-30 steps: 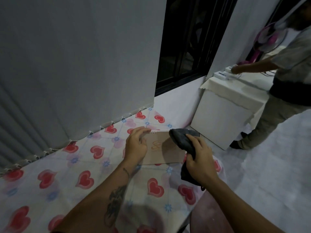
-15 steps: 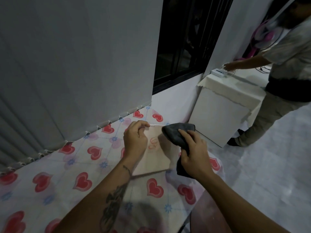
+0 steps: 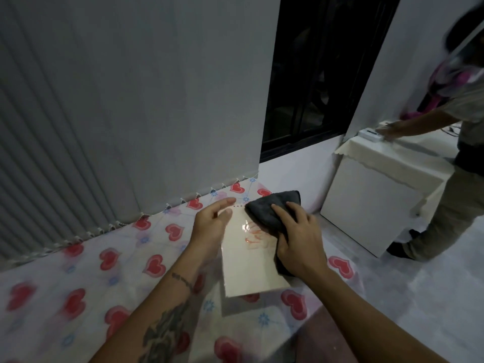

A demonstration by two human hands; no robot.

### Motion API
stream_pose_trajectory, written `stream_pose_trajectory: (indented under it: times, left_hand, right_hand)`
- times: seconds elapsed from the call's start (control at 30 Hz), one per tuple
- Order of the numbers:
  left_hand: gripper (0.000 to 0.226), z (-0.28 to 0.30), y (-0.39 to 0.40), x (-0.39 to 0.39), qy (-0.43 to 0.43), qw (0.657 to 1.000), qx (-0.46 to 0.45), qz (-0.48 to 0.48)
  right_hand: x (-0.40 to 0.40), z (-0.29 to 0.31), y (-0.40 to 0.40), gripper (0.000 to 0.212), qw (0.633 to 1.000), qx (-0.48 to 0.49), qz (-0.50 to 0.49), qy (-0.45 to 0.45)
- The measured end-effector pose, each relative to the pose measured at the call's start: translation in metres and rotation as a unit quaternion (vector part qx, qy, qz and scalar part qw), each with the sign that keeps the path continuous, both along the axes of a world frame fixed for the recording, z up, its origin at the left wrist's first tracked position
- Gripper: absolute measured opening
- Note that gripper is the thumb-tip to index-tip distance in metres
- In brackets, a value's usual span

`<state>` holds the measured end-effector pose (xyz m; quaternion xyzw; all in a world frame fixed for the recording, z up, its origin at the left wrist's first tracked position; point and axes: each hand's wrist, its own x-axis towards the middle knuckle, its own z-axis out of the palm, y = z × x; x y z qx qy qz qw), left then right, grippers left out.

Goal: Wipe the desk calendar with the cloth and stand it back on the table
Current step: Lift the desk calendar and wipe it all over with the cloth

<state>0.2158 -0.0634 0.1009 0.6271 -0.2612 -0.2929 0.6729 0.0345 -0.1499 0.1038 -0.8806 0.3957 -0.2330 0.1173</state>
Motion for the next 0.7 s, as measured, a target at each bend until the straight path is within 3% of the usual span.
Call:
stream_pose_trajectory:
  times: [0.1,0.2,0.47,0.57,0.7]
  left_hand:
    - [0.046,0.010,0.017,-0.024,0.014,0.998,-0.049,-0.031]
    - [0.045,0.018,0.028,-0.047,-0.030,0.996,-0.078,0.044]
    - [0.042,0.034,0.055,-0.076,-0.006,0.989,-0.110,0.100]
    - [0.039,0.046,0.070,-0.075,0.044,0.985,-0.120,0.114]
    - [0.036,0.055,0.091,-0.078,0.091,0.985,-0.131,0.063]
  right_hand:
    - [-0.013,0.012,0.005,0.054,1.000,-0.004,0.014,-0.007]
    - [-0.025,0.023,0.015,0.054,0.998,-0.020,0.037,-0.035]
    - [-0.055,0.040,0.045,0.058,0.991,-0.071,0.104,-0.041]
    - [-0.075,0.037,0.053,0.057,0.983,-0.103,0.149,-0.024]
    - [-0.082,0.045,0.054,0.053,0.994,-0.070,0.065,-0.059]
